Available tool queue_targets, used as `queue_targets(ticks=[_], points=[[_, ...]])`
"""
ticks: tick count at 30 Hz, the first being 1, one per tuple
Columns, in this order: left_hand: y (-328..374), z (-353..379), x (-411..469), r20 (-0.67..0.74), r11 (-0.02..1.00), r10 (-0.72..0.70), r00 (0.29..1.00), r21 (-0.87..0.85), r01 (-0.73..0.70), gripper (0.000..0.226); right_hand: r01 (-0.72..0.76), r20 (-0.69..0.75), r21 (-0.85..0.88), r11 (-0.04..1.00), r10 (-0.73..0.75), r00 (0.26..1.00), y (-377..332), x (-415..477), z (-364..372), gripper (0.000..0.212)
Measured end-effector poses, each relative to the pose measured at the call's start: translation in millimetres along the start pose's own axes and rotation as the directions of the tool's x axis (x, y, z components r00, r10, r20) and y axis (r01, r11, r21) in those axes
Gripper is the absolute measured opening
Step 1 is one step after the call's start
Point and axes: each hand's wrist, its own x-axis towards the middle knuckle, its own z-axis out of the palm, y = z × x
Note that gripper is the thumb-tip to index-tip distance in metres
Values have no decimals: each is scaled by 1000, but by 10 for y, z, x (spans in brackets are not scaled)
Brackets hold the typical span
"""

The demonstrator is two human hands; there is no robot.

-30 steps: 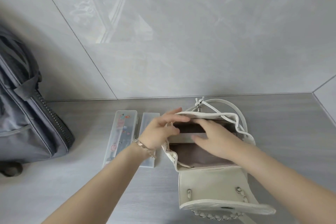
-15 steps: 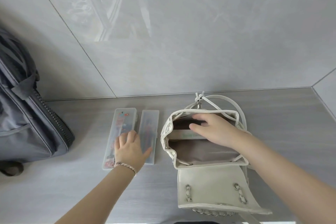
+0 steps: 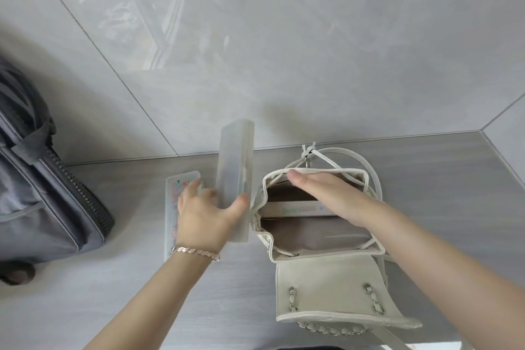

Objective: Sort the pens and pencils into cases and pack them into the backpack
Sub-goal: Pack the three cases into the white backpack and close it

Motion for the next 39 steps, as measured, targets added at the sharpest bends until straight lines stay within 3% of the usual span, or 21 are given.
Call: queue_targets(ticks=[2, 4, 7, 10, 13, 15, 16, 18, 19, 21, 22, 26, 30, 34, 37, 39], points=[[214, -134, -114, 19, 995, 104, 994, -16, -103, 95, 7, 33, 133, 991, -11, 999, -73, -26, -5, 60], [380, -157, -210, 73, 985, 170, 983, 3, -170, 96, 10, 40, 189, 982, -18, 999, -100, -31, 2, 45], [479, -34, -308, 137, 968, 189, 972, 139, -208, 98, -1, 56, 272, 962, -15, 998, -118, -39, 34, 22], [389, 72, -351, 166, 907, 271, 948, 286, -309, 96, 11, -14, 320, 947, -7, 1000, -62, -3, 41, 21], [250, 9, -243, 171, 964, 266, 949, -73, -257, 62, 33, -188, 287, 957, 23, 982, -76, 32, 81, 55], [36, 45, -41, 79, 953, 198, 977, -249, -173, 38, 29, -252, 275, 961, 43, 967, -91, 36, 100, 62], [-134, 93, 102, 12, 973, 122, 992, -197, -118, 30, 42, -260, 260, 965, 28, 965, -87, 62, 113, 61], [-473, 198, 331, -28, 985, -153, 988, 80, 154, 55, 44, -241, 248, 968, 18, 970, -74, 87, 136, 60], [-651, 262, 407, -20, 927, -290, 957, 244, 286, 73, 43, -235, 233, 972, 13, 972, -83, 85, 144, 59], [-917, 339, 482, -3, 797, -447, 895, 453, 399, 93, 46, -195, 217, 975, -3, 981, -70, 85, 145, 58], [-989, 361, 489, -10, 776, -472, 882, 471, 420, 96, 39, -177, 220, 975, 0, 984, -46, 83, 131, 54], [-951, 335, 460, -8, 848, -469, 883, 275, 453, 95, -28, -69, 244, 969, 46, 997, -59, 36, 8, 25], [-631, 106, 338, 138, 850, -444, 886, -249, 465, 101, -87, 13, 326, 941, 88, 996, -54, 42, -80, 27], [-110, -216, 20, 230, 820, -154, 961, -512, 254, 104, -91, 42, 391, 916, 81, 996, -37, 80, -61, 28], [222, -282, -221, 317, 731, 77, 945, -662, 163, 92, -63, 39, 370, 927, 53, 998, -33, 60, -61, 30], [381, -193, -291, 342, 761, 142, 929, -638, 119, 87, -40, -37, 318, 947, 54, 998, -28, 17, -121, 33]])
